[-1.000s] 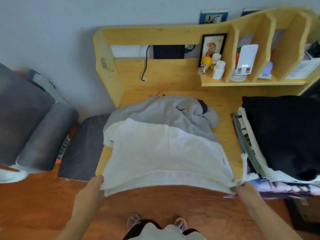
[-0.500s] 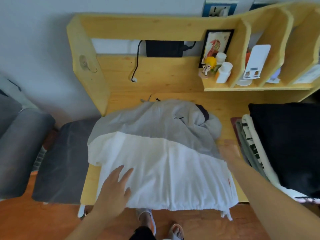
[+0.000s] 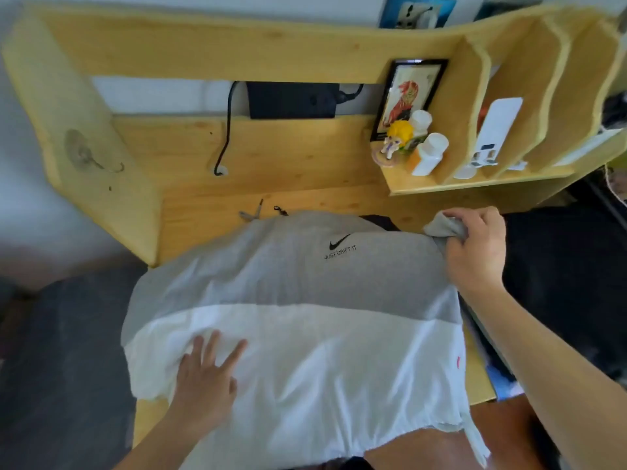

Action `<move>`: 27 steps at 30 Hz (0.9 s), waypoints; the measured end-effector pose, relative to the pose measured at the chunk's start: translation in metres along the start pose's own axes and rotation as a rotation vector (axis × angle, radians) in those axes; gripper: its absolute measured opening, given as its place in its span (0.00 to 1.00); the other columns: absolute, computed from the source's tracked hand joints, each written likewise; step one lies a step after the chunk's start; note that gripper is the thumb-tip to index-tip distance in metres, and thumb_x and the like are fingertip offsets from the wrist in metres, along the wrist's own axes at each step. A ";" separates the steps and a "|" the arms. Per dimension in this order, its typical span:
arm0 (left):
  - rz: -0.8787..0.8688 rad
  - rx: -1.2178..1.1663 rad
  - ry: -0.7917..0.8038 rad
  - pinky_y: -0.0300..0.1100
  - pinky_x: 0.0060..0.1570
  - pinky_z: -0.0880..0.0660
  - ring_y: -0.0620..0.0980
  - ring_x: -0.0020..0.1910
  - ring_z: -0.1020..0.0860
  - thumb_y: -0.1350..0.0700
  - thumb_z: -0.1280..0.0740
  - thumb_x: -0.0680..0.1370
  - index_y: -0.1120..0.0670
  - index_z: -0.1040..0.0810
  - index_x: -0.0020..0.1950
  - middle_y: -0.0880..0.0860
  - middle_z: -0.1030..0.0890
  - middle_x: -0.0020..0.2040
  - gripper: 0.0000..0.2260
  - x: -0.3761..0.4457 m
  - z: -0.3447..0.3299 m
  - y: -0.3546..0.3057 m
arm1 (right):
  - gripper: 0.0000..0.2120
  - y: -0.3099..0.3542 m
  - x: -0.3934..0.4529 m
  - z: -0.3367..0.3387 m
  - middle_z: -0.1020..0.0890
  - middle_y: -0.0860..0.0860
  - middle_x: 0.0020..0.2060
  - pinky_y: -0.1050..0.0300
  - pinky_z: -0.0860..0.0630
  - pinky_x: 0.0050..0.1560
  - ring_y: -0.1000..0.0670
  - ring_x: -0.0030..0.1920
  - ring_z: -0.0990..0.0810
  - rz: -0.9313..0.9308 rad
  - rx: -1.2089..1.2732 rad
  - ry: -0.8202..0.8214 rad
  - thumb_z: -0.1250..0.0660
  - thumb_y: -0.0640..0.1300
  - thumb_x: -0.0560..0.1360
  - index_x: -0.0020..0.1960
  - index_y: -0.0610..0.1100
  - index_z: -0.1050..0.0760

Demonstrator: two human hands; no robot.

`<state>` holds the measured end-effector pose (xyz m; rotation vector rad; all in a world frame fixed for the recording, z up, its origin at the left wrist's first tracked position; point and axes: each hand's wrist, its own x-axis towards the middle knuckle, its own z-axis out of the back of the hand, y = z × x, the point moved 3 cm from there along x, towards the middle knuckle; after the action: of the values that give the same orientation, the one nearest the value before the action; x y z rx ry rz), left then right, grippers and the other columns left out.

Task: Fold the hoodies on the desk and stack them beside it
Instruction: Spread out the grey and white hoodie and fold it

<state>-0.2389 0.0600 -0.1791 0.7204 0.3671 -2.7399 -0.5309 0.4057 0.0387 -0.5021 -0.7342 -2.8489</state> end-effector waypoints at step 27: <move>0.075 -0.058 0.199 0.53 0.80 0.57 0.64 0.81 0.58 0.49 0.44 0.84 0.50 0.56 0.84 0.61 0.59 0.82 0.32 0.008 0.005 -0.117 | 0.13 -0.089 -0.048 -0.038 0.20 0.45 0.49 0.52 0.26 0.45 0.43 0.48 0.21 -0.670 0.327 0.466 0.39 0.36 0.76 0.60 0.43 0.26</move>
<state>-0.2867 0.1657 -0.1587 0.9736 0.4509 -2.5837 -0.5175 0.4672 -0.0489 0.5419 -1.4312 -3.0966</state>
